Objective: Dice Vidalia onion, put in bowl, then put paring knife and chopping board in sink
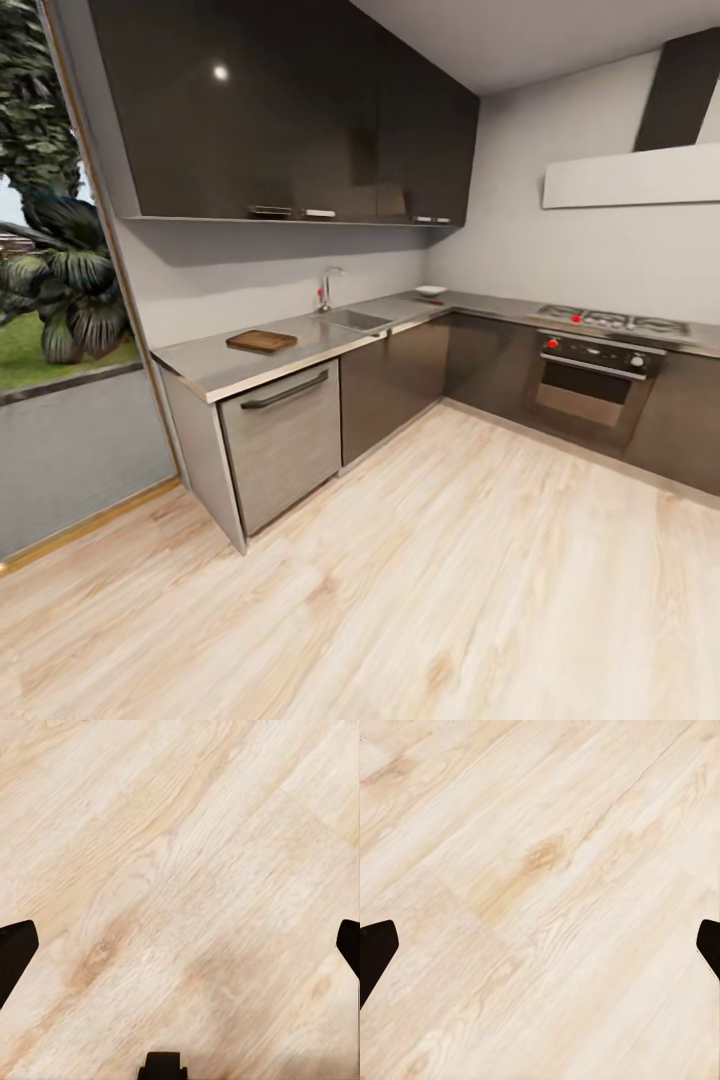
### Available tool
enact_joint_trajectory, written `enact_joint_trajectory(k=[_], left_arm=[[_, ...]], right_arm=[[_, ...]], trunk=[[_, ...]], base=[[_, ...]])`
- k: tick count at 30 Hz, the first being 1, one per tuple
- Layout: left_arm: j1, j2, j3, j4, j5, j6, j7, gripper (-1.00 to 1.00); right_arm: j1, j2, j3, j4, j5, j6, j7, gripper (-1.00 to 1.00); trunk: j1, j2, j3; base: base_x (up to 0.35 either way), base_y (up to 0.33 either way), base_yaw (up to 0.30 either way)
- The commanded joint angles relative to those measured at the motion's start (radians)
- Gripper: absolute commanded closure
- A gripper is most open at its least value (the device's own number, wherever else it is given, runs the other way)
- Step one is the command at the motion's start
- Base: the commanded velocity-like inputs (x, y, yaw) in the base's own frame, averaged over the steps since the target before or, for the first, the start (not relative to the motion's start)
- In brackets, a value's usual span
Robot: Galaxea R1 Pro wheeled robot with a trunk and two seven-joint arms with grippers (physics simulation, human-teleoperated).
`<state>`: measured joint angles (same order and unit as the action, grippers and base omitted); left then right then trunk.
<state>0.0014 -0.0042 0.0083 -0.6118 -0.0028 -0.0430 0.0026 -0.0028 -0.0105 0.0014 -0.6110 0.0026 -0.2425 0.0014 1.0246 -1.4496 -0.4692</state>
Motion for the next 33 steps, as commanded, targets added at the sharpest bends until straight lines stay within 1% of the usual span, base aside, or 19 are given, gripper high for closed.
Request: enact_joint_trajectory(k=[1, 33], left_arm=[[0.000, 0.000, 0.001, -0.001, 0.000, -0.001, 0.000, -1.00], [0.000, 0.000, 0.001, -0.002, 0.000, -0.001, 0.000, -1.00]], right_arm=[[0.000, 0.000, 0.000, 0.000, 0.000, -0.003, 0.000, -1.00], [0.000, 0.000, 0.000, 0.000, 0.000, -0.003, 0.000, -1.00]], trunk=[[0.000, 0.000, -0.001], [0.000, 0.000, -0.001]], base=[[0.220, -0.248, 0.227], [0.216, -0.255, 0.227]])
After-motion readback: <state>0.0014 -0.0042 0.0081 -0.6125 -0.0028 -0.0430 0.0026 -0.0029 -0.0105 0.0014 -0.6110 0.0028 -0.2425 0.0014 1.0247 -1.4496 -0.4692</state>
